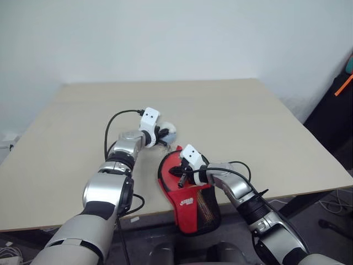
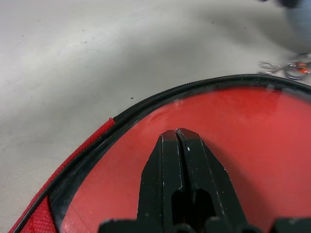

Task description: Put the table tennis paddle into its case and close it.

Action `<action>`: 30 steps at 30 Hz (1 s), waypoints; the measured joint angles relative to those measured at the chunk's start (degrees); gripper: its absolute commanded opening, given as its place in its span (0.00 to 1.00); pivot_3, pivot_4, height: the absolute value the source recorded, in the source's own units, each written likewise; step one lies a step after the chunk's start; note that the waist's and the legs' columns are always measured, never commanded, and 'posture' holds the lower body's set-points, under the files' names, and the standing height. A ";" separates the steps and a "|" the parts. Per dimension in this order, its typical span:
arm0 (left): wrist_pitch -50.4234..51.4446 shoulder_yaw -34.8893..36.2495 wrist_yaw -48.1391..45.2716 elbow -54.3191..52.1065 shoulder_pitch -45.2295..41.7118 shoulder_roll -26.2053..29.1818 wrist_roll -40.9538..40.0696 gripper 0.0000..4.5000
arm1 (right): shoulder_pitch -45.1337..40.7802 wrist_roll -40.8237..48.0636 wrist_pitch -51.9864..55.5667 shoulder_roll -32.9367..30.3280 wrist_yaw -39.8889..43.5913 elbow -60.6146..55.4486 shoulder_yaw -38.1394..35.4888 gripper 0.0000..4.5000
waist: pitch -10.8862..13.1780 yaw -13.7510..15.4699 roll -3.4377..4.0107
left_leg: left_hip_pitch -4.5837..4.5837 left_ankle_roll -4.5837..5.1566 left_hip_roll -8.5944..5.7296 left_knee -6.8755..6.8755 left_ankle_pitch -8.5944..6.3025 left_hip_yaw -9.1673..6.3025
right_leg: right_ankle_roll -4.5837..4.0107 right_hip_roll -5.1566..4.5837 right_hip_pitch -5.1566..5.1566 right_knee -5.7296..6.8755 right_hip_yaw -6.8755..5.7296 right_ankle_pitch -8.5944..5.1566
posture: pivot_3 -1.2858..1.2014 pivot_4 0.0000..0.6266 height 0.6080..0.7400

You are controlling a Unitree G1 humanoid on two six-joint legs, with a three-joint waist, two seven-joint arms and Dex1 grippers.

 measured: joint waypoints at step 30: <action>-18.07 -6.80 -31.55 -9.83 7.08 -2.08 4.31 0.13 | 0.09 0.01 0.63 0.04 -0.02 -0.49 0.11 0.00 | 0.01 -0.43 0.08 | -0.01 0.33 0.03 0.02 -0.18 0.03 | 0.01 -0.02 0.00 -0.08 0.04 -0.01 | 0.52 0.00 0.74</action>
